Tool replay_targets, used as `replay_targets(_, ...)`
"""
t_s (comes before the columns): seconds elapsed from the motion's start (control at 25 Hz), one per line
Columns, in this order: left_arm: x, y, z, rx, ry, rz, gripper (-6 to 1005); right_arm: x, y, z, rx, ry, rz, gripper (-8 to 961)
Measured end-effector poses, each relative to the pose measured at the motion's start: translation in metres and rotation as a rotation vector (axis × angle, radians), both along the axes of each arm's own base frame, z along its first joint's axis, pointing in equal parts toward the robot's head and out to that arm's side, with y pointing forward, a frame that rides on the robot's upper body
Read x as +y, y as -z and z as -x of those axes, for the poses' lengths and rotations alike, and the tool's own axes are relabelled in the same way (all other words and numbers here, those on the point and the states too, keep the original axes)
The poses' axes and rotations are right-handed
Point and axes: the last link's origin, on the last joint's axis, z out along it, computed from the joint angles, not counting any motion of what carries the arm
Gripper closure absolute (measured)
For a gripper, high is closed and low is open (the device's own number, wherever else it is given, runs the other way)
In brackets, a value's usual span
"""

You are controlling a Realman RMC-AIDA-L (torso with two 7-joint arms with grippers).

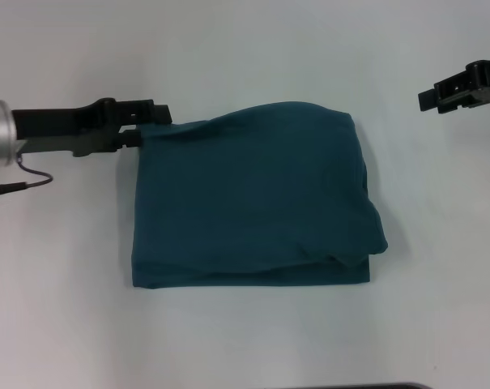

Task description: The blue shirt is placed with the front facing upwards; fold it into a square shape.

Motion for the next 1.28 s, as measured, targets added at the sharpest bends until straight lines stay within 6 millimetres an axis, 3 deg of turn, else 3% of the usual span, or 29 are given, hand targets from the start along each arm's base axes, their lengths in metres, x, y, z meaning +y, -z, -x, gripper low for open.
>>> replay_targets(0.44,-0.054,-0.025,-0.002,-0.112,0.119,0.244,203,-0.005,0.010,0.014,0.068,-0.038,0.071,522)
replay_targets(0.84,-0.054,-0.045,0.004,-0.120,0.105,0.190,203,-0.040,0.052,0.056,0.242,-0.186,0.429,523)
replay_targets(1.28,-0.055,-0.044,0.004,-0.123,0.109,0.187,202,-0.051,0.106,0.053,0.277,-0.151,0.452,523)
